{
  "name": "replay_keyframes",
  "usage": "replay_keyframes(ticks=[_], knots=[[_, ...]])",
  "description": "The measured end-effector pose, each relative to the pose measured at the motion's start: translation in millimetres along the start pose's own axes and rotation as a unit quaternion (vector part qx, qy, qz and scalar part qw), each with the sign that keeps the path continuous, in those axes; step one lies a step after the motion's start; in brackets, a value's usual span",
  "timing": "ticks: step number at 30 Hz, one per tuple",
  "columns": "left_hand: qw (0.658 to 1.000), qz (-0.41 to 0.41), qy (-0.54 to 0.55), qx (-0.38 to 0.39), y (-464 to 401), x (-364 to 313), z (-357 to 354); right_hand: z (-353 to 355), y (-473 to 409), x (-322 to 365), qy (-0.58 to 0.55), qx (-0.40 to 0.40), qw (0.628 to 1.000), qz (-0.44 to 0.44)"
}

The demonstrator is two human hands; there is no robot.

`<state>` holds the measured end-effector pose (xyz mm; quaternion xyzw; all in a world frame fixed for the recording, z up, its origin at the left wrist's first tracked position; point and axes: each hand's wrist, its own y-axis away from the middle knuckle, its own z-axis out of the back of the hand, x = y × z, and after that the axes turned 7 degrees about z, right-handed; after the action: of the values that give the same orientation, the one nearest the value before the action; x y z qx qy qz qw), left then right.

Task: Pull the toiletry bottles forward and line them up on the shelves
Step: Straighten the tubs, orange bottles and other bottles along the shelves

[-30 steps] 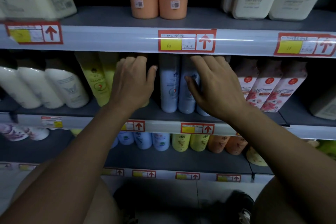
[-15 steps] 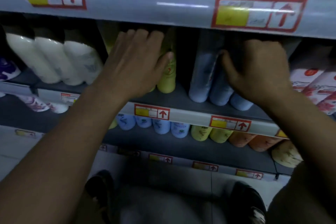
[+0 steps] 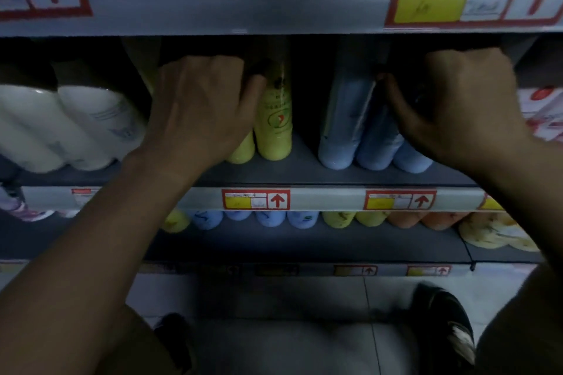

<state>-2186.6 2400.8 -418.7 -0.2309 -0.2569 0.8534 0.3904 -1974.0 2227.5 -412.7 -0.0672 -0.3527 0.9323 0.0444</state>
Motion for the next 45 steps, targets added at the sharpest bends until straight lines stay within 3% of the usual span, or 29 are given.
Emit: replay_keyframes(ticks=[11, 25, 35, 45], knots=[[0.999, -0.009, 0.023, 0.026, -0.9, 2.1, 6.3, 10.8, -8.8, 12.9, -0.013, 0.032, 0.999, -0.01], [0.999, -0.01, 0.048, -0.001, 2.3, 4.0, 12.0, 21.2, -12.5, 20.5, -0.023, 0.061, 0.996, -0.053], [0.996, 0.072, 0.053, -0.022, -4.9, -12.2, -0.6, 16.2, -16.9, 26.1, -0.009, 0.024, 0.997, -0.076], [0.994, 0.073, 0.076, -0.021, -6.1, -9.8, 0.6, 17.9, -16.8, 34.0, 0.006, 0.004, 0.996, -0.093]])
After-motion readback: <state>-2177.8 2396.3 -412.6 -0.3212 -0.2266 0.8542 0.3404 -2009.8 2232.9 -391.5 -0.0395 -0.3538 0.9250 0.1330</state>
